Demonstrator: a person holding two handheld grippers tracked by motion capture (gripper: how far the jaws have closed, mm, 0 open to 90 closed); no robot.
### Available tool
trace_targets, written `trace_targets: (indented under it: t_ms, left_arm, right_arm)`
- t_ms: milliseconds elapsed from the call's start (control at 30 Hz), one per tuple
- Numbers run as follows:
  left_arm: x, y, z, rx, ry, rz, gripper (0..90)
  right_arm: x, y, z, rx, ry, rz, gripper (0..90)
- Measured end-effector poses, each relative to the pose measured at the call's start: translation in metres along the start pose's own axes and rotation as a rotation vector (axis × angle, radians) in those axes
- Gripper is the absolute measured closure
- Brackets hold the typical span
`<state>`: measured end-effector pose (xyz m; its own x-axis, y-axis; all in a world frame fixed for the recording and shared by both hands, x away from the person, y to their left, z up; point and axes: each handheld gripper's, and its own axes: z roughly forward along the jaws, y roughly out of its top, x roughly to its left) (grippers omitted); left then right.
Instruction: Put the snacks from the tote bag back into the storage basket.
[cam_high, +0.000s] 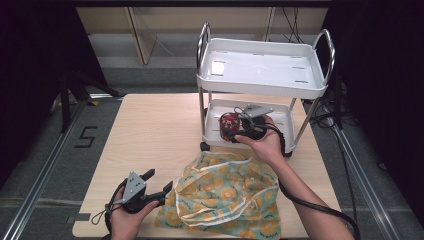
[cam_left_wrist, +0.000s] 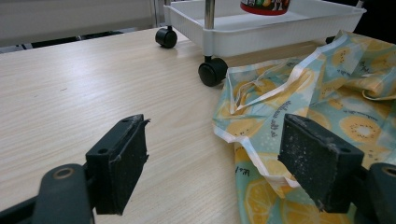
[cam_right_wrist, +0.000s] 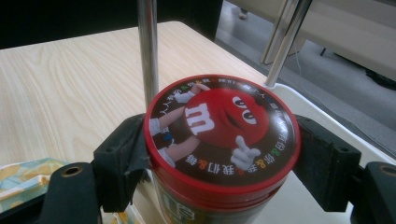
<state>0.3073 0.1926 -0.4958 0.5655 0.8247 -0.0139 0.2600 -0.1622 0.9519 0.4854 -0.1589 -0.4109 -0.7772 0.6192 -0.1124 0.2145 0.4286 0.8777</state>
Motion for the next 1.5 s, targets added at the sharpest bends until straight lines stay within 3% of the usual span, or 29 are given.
trace_targets:
  t_ms: [300,333,367,533,567,667,800,967,1167,1233,1300,1333,1500]
  left_arm:
    - [0.000,0.000,0.000,0.000,0.000,-0.002,22.5]
    - [0.000,0.000,0.000,-0.001,0.000,-0.002,22.5]
    - [0.000,0.000,0.000,0.000,0.000,-0.001,22.5]
    - [0.000,0.000,0.000,-0.001,0.000,-0.002,22.5]
    - [0.000,0.000,0.000,-0.001,0.000,-0.002,22.5]
    - [0.000,0.000,0.000,-0.001,0.000,-0.002,22.5]
    - [0.000,0.000,0.000,-0.001,0.000,-0.003,22.5]
    - [0.000,0.000,0.000,-0.001,-0.001,-0.003,22.5]
    - [0.000,0.000,0.000,-0.002,-0.001,-0.003,22.5]
    - [0.001,0.000,0.000,-0.003,-0.004,0.011,22.5]
    - [0.000,0.000,-0.001,0.001,0.003,-0.006,22.5]
    - [0.000,0.000,-0.001,0.003,0.004,-0.002,22.5]
    - [0.000,0.000,-0.001,0.003,0.003,-0.003,22.5]
  right_arm:
    - [0.000,0.002,0.003,0.005,0.000,0.008,26.0]
    - [0.002,0.001,0.002,0.008,-0.005,0.033,26.0]
    - [0.000,0.001,0.003,0.006,-0.004,0.011,26.0]
    - [0.000,0.001,0.006,0.005,-0.001,0.014,26.0]
    - [-0.001,0.002,0.007,0.000,-0.004,-0.008,26.0]
    - [0.000,0.002,0.007,0.006,0.000,0.014,26.0]
    - [-0.001,0.003,0.009,0.005,-0.002,-0.012,26.0]
    - [0.000,0.003,0.009,0.010,0.000,0.019,26.0]
    - [-0.002,0.004,0.012,0.008,-0.004,-0.010,26.0]
    - [-0.001,0.005,0.013,0.007,-0.001,-0.008,26.0]
    - [0.001,0.006,0.013,0.011,0.003,0.020,26.0]
    - [0.000,0.006,0.015,0.009,0.002,-0.005,26.0]
    - [0.001,0.007,0.016,0.013,0.006,0.019,26.0]
